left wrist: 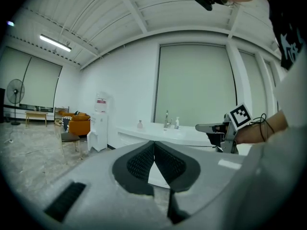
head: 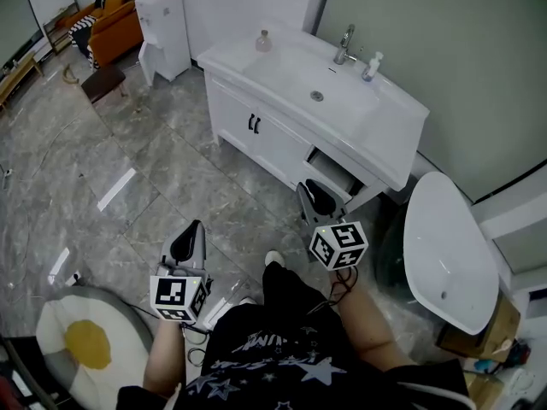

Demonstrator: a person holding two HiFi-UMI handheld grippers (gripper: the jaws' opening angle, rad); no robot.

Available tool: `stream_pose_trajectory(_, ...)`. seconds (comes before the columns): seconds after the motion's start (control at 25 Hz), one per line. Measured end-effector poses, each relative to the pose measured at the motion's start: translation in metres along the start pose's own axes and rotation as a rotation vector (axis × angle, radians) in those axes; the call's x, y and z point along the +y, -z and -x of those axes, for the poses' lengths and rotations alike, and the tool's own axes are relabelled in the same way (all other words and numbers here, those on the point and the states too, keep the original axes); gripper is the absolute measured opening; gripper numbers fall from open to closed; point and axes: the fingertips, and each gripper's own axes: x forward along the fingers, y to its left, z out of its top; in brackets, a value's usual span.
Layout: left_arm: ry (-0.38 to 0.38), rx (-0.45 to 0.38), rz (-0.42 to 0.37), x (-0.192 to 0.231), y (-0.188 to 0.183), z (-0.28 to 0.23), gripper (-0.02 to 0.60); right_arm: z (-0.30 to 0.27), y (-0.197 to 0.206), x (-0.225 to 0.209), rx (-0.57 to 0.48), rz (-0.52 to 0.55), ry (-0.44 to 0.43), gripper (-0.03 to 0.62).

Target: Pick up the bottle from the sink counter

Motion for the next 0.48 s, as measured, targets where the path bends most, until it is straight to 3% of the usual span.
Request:
stream_pose_trajectory(0.04,-0.007,0.001,0.002,0.005,0.001,-0.001,0.02,-0.004,0.002,0.001,0.006,-0.011,-0.009,0.112)
stream_pose_trajectory(0.2,-0.026,0.004,0.01,0.019,0.004,-0.01,0.02,-0.03,0.009,-0.002,0.033,-0.037,-0.042,0.187)
stream_pose_trajectory(0.48,-0.094,0.003,-0.003,0.066,-0.007,-0.064,0.02,-0.119,0.005,-0.032,0.029,-0.062,-0.069,0.193)
